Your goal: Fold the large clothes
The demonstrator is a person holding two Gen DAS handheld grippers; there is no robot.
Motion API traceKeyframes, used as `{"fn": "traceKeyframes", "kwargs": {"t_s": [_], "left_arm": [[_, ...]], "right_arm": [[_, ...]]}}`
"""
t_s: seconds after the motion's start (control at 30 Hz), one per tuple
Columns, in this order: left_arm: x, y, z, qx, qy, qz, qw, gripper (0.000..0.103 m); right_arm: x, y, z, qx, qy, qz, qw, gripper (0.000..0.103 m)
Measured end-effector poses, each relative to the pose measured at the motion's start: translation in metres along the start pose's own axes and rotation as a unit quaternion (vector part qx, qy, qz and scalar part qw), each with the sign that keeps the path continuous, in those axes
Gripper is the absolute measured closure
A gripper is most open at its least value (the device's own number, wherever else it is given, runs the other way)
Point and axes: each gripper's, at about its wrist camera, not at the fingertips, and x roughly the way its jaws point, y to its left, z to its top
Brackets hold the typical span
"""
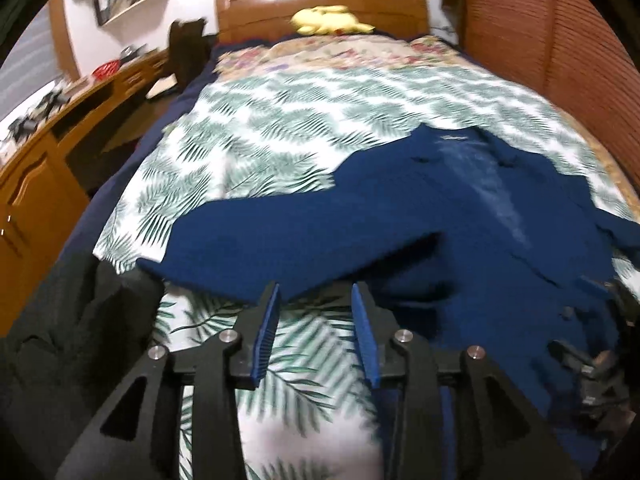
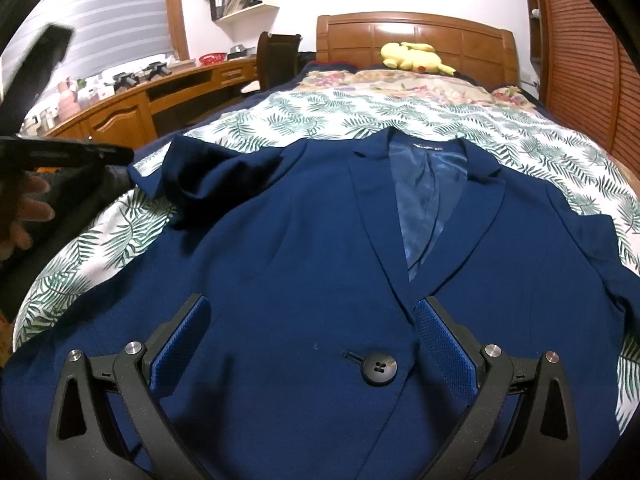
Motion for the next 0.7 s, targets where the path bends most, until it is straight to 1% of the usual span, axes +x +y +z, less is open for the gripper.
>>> {"fn": "traceKeyframes", "kwargs": {"t_s": [0.2,0.37,0.4,0.5,0.63,0.7], "left_arm": [[0.059,0.042,-0.006,-0.059,0.034,0.011,0.9976,0.067],[0.090,0.065,-0.008,-0.102,0.047,0.014,0.9936,0.066],[0.095,0.068,-0.009,-0.108,0.051,0.009,0.9928,0.066],[0.107,0.071,-0.010,-0.124,0.063,0.006,0.9902,0.066],[0.113,0.066,-0.009,-0.119,0.060,0.021,0.9908,0.066],[0.115,0.066,-0.007,-0.120,0.058,0.023,0.9908,0.066]], "right_arm": [[0.000,0.002,0.000,-0.008,0.002,-0.001,1.000,0.000],[0.000,0.006,-0.001,-0.016,0.005,-0.001,1.000,0.000],[0.000,0.007,-0.002,-0.017,0.005,-0.001,1.000,0.000],[0.000,0.008,-0.002,-0.018,0.005,0.001,1.000,0.000],[0.001,0.008,-0.001,-0.016,0.006,0.004,1.000,0.000],[0.001,0.008,-0.001,-0.016,0.005,0.005,1.000,0.000]]}}
